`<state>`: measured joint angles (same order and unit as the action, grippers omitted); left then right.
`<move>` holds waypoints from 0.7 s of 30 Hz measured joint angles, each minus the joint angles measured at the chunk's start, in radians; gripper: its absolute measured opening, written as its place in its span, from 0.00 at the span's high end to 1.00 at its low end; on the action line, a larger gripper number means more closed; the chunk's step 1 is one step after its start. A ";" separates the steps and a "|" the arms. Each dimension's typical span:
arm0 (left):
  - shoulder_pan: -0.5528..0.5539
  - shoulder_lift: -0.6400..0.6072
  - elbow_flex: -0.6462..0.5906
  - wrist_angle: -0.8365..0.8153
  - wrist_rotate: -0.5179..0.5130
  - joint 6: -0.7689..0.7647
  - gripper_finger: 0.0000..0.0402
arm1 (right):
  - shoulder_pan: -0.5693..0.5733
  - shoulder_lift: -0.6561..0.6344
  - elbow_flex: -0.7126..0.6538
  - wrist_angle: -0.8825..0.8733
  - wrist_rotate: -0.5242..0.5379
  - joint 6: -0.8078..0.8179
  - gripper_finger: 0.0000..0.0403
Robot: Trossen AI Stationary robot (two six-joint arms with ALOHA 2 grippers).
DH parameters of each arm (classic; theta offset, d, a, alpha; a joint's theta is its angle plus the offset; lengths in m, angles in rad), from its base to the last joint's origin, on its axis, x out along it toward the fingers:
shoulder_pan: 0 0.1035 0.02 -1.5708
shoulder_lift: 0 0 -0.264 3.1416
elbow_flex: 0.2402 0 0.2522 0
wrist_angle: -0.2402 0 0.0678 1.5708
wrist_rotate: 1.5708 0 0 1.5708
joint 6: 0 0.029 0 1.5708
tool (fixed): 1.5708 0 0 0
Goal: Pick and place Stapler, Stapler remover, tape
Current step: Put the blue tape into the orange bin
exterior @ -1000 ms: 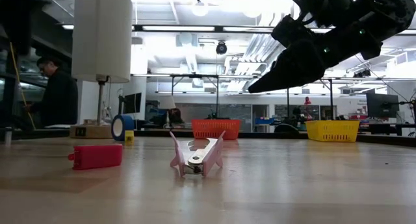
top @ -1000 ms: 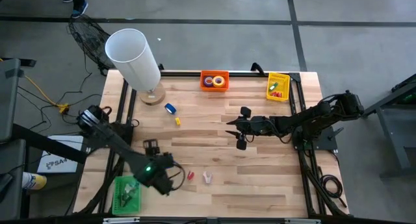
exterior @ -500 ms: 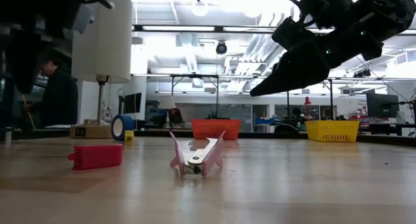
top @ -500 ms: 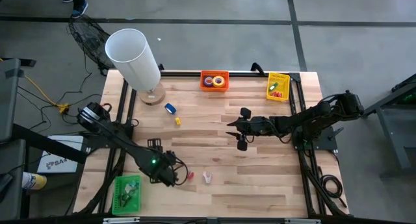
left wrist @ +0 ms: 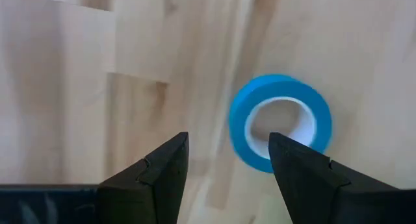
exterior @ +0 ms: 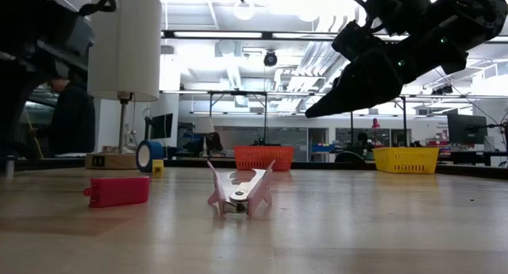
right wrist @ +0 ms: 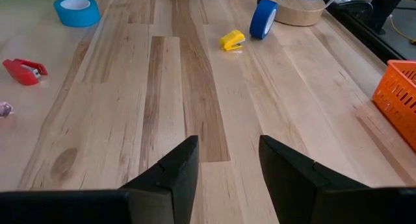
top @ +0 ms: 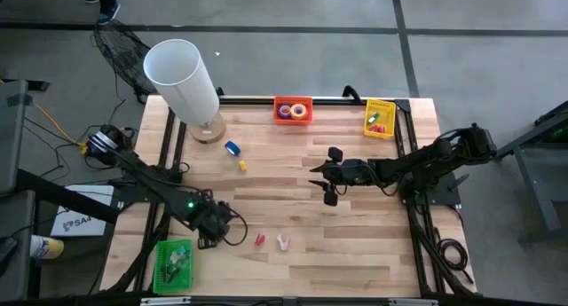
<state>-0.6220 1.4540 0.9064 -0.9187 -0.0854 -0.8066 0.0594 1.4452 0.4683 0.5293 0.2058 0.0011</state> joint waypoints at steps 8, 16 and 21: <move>0.000 -0.017 -0.130 0.178 0.053 0.011 0.49 | 0.000 0.000 0.000 0.000 0.000 0.000 0.62; 0.000 -0.017 -0.158 0.176 0.043 -0.011 0.56 | 0.000 0.000 0.000 0.001 0.000 0.000 0.62; 0.000 -0.017 -0.158 0.183 0.042 -0.010 0.73 | 0.000 0.000 0.000 0.002 0.000 0.000 0.62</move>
<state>-0.6220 1.4368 0.7486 -0.7359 -0.0432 -0.8165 0.0597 1.4452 0.4683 0.5308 0.2062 0.0010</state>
